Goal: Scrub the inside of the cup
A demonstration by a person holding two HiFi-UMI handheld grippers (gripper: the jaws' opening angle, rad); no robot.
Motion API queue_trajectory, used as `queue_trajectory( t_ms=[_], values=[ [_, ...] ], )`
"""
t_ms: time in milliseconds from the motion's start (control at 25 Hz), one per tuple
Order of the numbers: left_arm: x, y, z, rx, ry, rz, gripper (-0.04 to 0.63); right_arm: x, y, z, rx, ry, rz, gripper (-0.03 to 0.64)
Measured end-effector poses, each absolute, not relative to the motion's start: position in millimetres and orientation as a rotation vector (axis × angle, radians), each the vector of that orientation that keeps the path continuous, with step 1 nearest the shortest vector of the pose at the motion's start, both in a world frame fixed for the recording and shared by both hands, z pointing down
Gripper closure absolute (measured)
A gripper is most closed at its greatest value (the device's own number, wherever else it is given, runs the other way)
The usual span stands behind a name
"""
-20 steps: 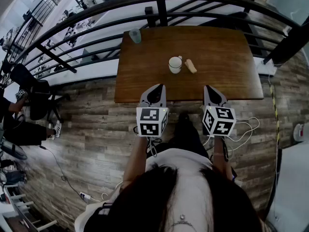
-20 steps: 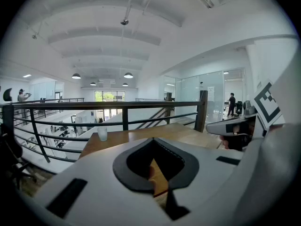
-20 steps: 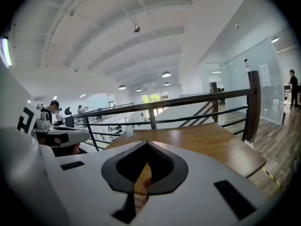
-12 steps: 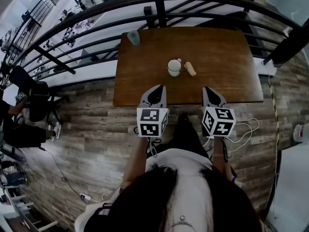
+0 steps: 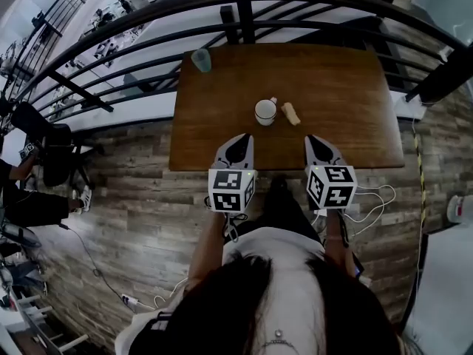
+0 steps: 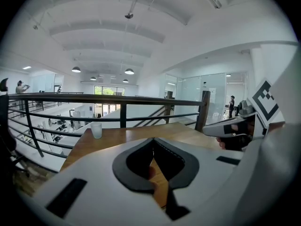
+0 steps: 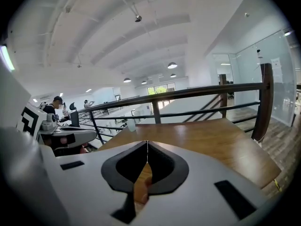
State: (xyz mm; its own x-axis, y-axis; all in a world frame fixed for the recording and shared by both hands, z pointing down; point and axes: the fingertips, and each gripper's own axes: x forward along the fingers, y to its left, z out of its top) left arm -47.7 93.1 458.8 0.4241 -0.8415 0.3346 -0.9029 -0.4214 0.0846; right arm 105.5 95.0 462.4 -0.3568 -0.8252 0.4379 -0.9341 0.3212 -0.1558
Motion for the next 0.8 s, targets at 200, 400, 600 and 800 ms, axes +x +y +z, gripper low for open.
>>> queue_trajectory(
  t_ms=[200,400,600,800],
  values=[
    [-44.3,70.8,470.4,2.418,-1.517,0.365,0.586,106.5,72.9,472.7,1.538,-2.300,0.568,0.580],
    [-42.8,52.0,480.2,2.399,-1.517,0.388,0.586,104.8,51.2,478.4,1.491,-2.313,0.601,0.578],
    [-34.5,40.3,493.9,2.396,-1.493,0.421,0.586,107.3,36.6,491.0,1.447,-2.314,0.632,0.577],
    [-35.0,26.1,510.7,2.376,-1.495,0.450,0.578,104.0,21.1,508.0,1.397,-2.308,0.658,0.577]
  ],
)
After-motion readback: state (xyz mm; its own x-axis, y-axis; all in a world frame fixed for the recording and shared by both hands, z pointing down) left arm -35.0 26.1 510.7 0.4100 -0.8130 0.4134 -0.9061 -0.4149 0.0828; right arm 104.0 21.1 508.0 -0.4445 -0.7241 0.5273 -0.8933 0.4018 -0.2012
